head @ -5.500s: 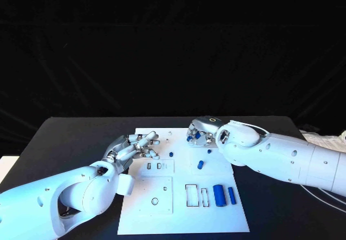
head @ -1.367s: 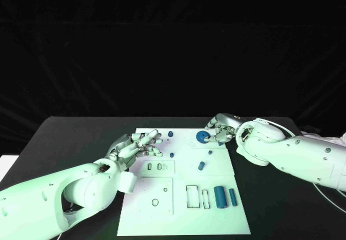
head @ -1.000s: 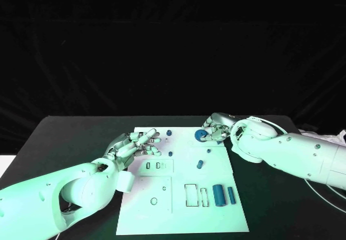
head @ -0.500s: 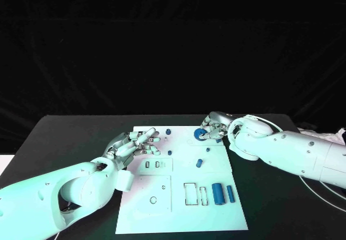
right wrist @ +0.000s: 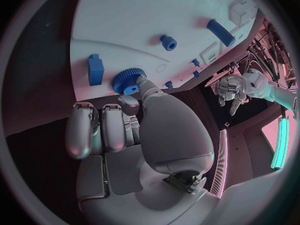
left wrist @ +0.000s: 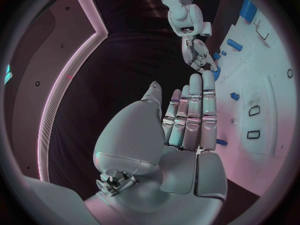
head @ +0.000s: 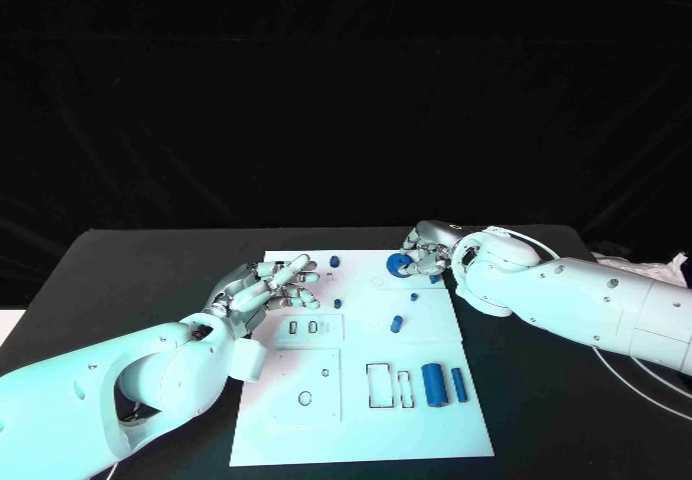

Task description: Assemble the parts on the task board

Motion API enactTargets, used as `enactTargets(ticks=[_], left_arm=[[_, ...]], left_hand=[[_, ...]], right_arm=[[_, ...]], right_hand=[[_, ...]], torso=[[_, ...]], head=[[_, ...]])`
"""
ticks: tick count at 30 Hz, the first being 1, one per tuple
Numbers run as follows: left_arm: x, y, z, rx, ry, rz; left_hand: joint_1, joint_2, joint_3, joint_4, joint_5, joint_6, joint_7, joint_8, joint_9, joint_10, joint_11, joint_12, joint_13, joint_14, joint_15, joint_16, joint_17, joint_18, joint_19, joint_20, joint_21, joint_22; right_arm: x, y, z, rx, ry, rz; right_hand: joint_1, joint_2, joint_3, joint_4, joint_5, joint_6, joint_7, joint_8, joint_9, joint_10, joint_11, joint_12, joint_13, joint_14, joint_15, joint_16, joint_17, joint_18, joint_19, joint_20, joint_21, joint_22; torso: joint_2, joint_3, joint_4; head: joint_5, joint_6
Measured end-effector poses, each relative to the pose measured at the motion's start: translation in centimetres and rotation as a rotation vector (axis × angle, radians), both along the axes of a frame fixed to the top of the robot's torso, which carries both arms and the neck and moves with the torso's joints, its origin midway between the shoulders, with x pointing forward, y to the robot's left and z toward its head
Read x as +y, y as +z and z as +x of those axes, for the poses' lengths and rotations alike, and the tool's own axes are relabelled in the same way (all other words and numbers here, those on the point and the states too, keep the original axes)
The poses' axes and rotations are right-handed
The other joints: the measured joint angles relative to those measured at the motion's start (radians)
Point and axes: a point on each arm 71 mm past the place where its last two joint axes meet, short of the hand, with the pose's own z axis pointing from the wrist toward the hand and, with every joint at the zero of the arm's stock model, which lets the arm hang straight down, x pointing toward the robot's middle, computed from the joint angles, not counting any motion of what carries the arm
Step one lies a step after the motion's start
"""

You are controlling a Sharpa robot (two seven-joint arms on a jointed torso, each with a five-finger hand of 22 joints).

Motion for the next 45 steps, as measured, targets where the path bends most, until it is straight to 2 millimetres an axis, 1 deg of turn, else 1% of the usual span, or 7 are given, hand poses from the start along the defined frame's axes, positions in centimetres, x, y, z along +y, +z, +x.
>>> enactTargets(ticks=[9,11,15,21,28,33,45], left_arm=[[0.0,0.0,0.0,0.001,-0.002,0.0],[0.0,0.0,0.0,0.002,-0.003,0.0],[0.0,0.0,0.0,0.002,-0.004,-0.001],[0.0,0.0,0.0,0.002,-0.004,-0.001],[0.0,0.0,0.0,0.003,-0.005,-0.001],[-0.1,0.0,0.0,0.003,-0.006,-0.002],[0.1,-0.1,0.1,0.003,-0.004,-0.001]], left_hand=[[0.0,0.0,0.0,0.0,0.0,0.0,0.0,0.0,0.0,0.0,0.0,0.0,0.0,0.0,0.0,0.0,0.0,0.0,0.0,0.0,0.0,0.001],[0.003,0.003,0.0,0.0,0.0,0.0,0.0,0.0,0.0,0.0,0.0,0.0,0.0,0.0,0.0,0.0,0.0,0.0,0.0,0.0,0.0,0.001],[0.004,0.004,0.0,0.0,0.0,0.0,0.0,0.0,0.0,0.0,0.0,0.0,0.0,0.0,0.0,0.0,0.0,0.0,0.0,0.0,0.0,0.001],[0.004,0.004,0.0,0.0,0.0,0.0,0.0,0.0,0.0,0.0,0.0,0.0,0.0,0.0,0.0,0.0,0.0,0.0,0.0,0.0,0.0,0.001],[0.004,0.004,0.0,0.0,0.0,0.0,0.0,0.0,0.0,0.0,0.0,0.0,0.0,0.0,0.0,0.0,0.0,0.0,0.0,0.0,0.0,0.001],[0.004,0.004,0.0,0.0,0.0,0.0,0.0,0.0,0.0,0.0,0.0,0.0,0.0,0.0,0.0,0.0,0.0,0.0,0.0,0.0,0.0,0.001],[0.004,0.004,0.003,-0.003,0.0,0.0,0.0,0.0,0.0,0.0,0.0,0.0,0.0,0.0,0.0,0.0,0.0,0.0,0.0,0.0,0.0,0.002]], right_arm=[[0.4,0.0,-0.1,0.0,0.011,-0.013],[0.5,0.0,-0.1,0.0,0.014,-0.015],[0.8,0.0,-0.1,-0.002,0.021,-0.016],[1.0,0.0,-0.1,-0.008,0.026,-0.02],[1.3,0.0,-0.4,-0.057,0.025,-0.011],[2.4,0.6,-1.0,-0.127,0.038,0.023],[6.9,1.7,-2.5,-0.192,0.116,0.091]], right_hand=[[0.009,0.009,0.004,-0.01,-0.001,0.006,-0.006,0.015,0.003,0.0,0.0,0.0,0.009,0.0,0.0,0.0,0.001,0.0,0.0,0.0,0.0,0.001],[0.014,0.005,0.007,-0.013,-0.004,0.013,-0.007,0.018,0.004,0.0,0.0,0.0,0.011,0.0,0.0,0.0,0.001,-0.011,0.0,0.0,0.0,0.003],[0.025,0.017,0.017,-0.022,-0.049,0.025,-0.01,0.031,0.005,0.001,-0.001,0.004,0.019,0.0,0.0,0.0,0.001,-0.011,0.0,0.0,0.0,0.003],[0.028,0.02,0.023,-0.024,-0.06,0.048,-0.014,0.043,0.009,0.008,-0.008,0.009,0.028,0.0,0.0,0.0,0.001,-0.011,0.0,0.0,0.0,0.003],[0.037,0.027,0.059,-0.033,-0.072,0.101,-0.028,0.066,0.015,0.038,-0.03,0.053,0.071,0.0,-0.008,0.0,0.005,-0.011,0.004,-0.004,0.008,0.013],[0.04,0.029,0.078,-0.036,-0.038,0.101,-0.028,0.066,0.015,0.038,-0.03,0.053,0.071,-0.004,-0.012,0.0,0.005,-0.01,0.004,-0.011,0.008,0.013],[0.027,0.044,0.083,-0.033,-0.019,0.101,-0.028,0.065,0.013,0.038,-0.03,0.038,0.066,-0.004,-0.012,0.0,0.0,-0.009,0.004,-0.011,0.008,0.01]], torso=[[0.0,-0.0001,-0.0002],[0.0,-0.0001,-0.0002],[0.0,-0.0002,-0.0002],[0.0,-0.0004,0.0004],[0.0,-0.0007,0.0003],[0.0,-0.0001,0.0013],[0.0,-0.0009,0.0019]], head=[[-0.001,-0.004],[-0.002,-0.004],[-0.002,-0.005],[-0.001,-0.006],[0.0,-0.006],[0.0,-0.005],[0.009,0.0]])
